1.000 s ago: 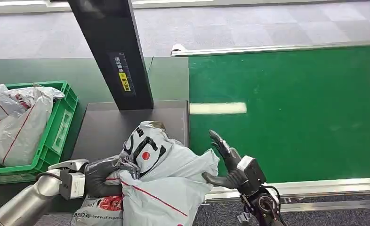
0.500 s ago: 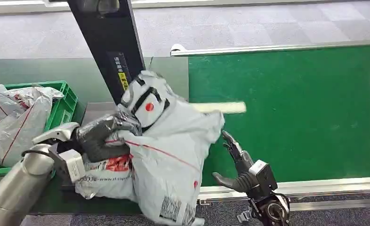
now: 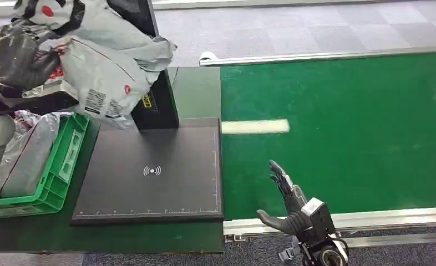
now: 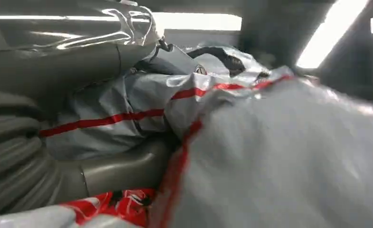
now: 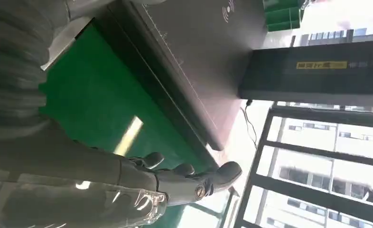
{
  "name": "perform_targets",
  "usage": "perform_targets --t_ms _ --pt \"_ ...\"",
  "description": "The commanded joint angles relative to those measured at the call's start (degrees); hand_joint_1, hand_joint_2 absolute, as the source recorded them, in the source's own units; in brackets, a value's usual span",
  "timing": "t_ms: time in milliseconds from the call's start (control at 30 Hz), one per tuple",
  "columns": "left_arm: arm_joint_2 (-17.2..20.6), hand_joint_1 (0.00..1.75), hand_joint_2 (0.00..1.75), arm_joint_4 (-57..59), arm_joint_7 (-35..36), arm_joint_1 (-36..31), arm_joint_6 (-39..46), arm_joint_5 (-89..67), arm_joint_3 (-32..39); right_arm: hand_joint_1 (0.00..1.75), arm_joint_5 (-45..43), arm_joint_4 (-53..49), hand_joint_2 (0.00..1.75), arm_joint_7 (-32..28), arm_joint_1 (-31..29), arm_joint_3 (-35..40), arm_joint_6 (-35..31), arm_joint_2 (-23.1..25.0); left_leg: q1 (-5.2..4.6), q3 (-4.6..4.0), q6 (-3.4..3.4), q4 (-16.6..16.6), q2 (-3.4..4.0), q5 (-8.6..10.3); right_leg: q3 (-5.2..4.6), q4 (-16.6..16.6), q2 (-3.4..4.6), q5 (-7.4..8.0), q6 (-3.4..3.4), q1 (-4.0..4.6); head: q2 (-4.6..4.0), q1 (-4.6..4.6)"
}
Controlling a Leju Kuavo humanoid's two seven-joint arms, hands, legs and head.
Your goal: Moved the parcel from conveyor to table for the left to box.
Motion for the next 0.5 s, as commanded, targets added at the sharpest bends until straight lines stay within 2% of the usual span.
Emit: perform_targets --t_ms 33,133,267,400,500 --pt "4.9 1.75 1.75 26.1 2.7 -6.5 5.7 -9.4 1.3 0.0 -0.6 3.4 1.75 -0.3 -2.2 2.1 -0.4 -0.3 0.04 0.0 -0.05 0.0 0.08 0.03 -0.03 0.0 0.02 0.05 -0.05 0.05 0.0 0.02" --pt "6.3 1.75 1.75 36.2 2.6 -7.0 8.1 -11.2 0.9 0.0 -0.7 4.3 1.75 -0.4 -2.6 2.4 -0.4 -0.3 0.02 0.03 -0.06 -0.1 0.13 0.09 -0.01 -0.1 0.06 0.1 -0.07 0.02 0.0 0.04" --pt "7.3 1.75 1.75 42.0 2.7 -5.8 8.0 -11.0 2.4 0.0 -0.8 4.5 1.75 -0.4 -2.7 2.6 -0.5 -0.3 0.05 0.02 -0.06 -0.1 0.16 0.1 -0.02 -0.1 0.06 0.13 -0.1 0.06 0.0 0.0" --pt "9.3 1.75 1.75 45.3 -0.4 -0.9 9.3 -9.2 5.2 0.0 -1.0 4.7 1.75 -0.5 -2.9 2.2 -0.7 -0.5 -0.03 0.18 -0.05 -0.2 0.29 0.02 0.07 -0.1 0.22 0.07 -0.08 -0.02 0.0 0.02" --pt "9.4 1.75 1.75 45.0 -0.6 -0.5 9.3 -9.2 5.2 0.0 -1.0 4.7 1.75 -0.5 -2.8 2.2 -0.7 -0.6 -0.05 0.08 -0.03 -0.1 0.21 -0.01 0.03 0.0 0.18 0.02 -0.05 -0.05 0.0 0.06"
